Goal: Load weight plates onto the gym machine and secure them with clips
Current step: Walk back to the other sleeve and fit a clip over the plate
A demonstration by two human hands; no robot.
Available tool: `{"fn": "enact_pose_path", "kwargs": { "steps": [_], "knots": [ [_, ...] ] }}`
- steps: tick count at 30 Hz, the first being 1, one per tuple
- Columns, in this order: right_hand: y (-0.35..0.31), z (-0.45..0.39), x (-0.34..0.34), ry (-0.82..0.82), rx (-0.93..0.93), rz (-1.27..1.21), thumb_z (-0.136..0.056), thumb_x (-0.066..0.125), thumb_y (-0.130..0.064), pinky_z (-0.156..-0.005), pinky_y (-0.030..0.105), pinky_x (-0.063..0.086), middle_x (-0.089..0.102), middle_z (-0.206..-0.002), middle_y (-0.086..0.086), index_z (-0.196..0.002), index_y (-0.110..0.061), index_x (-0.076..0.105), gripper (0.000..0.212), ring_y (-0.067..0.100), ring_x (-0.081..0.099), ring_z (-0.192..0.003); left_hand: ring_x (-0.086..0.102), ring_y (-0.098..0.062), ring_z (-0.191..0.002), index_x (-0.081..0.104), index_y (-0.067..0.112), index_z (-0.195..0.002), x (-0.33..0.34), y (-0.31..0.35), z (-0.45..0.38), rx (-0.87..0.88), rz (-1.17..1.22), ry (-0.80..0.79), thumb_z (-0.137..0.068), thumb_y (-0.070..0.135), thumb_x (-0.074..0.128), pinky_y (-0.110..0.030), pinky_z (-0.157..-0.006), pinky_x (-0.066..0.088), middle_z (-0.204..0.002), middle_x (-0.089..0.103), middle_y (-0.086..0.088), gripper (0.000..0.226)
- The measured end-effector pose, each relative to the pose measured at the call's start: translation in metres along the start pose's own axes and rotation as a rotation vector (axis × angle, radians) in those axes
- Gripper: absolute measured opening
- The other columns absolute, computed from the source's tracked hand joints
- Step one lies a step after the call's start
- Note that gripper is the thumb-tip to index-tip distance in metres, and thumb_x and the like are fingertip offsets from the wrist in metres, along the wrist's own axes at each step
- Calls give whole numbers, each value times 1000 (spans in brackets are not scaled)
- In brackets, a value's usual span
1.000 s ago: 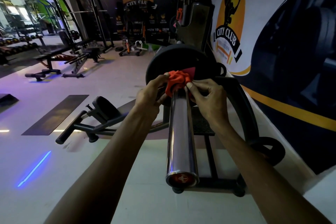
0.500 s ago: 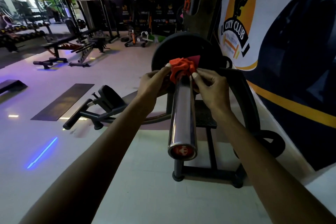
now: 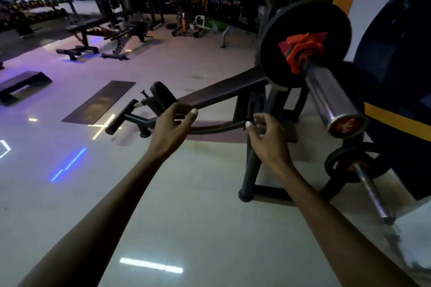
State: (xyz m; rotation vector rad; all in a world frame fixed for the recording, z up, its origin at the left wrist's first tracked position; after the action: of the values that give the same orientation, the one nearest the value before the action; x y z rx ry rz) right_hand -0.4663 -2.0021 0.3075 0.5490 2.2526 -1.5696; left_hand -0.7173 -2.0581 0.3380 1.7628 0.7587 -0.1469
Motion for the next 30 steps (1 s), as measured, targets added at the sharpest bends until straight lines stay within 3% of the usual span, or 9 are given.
{"fn": "enact_pose_path", "kwargs": {
  "steps": [3, 7, 10, 13, 17, 26, 30],
  "knots": [
    [-25, 24, 48, -83, -70, 95, -97, 63, -37, -99, 38, 52, 61, -128, 1, -128, -19, 59, 36, 19, 59, -118, 69, -14, -104, 64, 11, -126, -43, -34, 21, 4, -92, 7, -100, 42, 62, -30, -87, 59, -117, 71, -5, 40],
    [-69, 55, 135, -259, -180, 151, -98, 61, -36, -97, 34, 50, 58, -130, 3, -130, -16, 57, 38, 21, 55, -120, 64, -14, -103, 63, 12, -121, -118, -83, 55, 7, -254, 39, -100, 42, 61, -32, -87, 55, -119, 68, -3, 37],
    [-105, 68, 203, -379, -271, 198, -100, 58, -36, -103, 40, 48, 56, -136, 3, -134, -16, 55, 41, 23, 51, -128, 61, -17, -105, 61, 13, -121, -182, -124, 75, -46, -379, 92, -100, 41, 62, -38, -91, 52, -117, 66, -2, 35],
    [-139, 72, 267, -454, -361, 203, -100, 57, -36, -106, 40, 46, 53, -141, 3, -139, -19, 53, 42, 23, 47, -134, 59, -22, -116, 55, 15, -132, -239, -169, 89, -156, -467, 138, -100, 50, 57, -44, -98, 50, -124, 64, -3, 48],
    [-173, 67, 361, -553, -476, 231, -100, 56, -41, -110, 40, 45, 51, -147, 5, -145, -18, 49, 51, 22, 44, -140, 60, -19, -116, 52, 19, -134, -307, -224, 94, -251, -523, 194, -99, 54, 55, -44, -99, 51, -123, 62, 2, 50],
    [-258, 6, 584, -678, -580, 161, -100, 57, -42, -110, 46, 46, 49, -149, 7, -146, -15, 47, 54, 26, 41, -141, 58, -22, -121, 49, 21, -136, -462, -351, 18, -393, -729, 231, -99, 51, 56, -48, -94, 52, -129, 60, 3, 48],
    [-303, -42, 676, -702, -613, 141, -99, 56, -44, -105, 47, 50, 50, -147, 5, -146, -15, 45, 57, 24, 51, -132, 58, -24, -121, 48, 20, -138, -525, -403, -40, -439, -773, 227, -99, 52, 55, -50, -93, 53, -133, 59, -1, 51]
  ]
}}
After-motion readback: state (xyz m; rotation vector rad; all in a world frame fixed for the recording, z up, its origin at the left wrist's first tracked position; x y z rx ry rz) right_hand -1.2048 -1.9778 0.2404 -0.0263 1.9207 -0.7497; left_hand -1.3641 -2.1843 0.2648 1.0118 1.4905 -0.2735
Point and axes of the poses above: each hand's wrist, its own z-axis away from the middle knuckle, its own x-axis out of the palm, y = z × x, the point moved 4 cm from there along -z, towards the middle knuckle
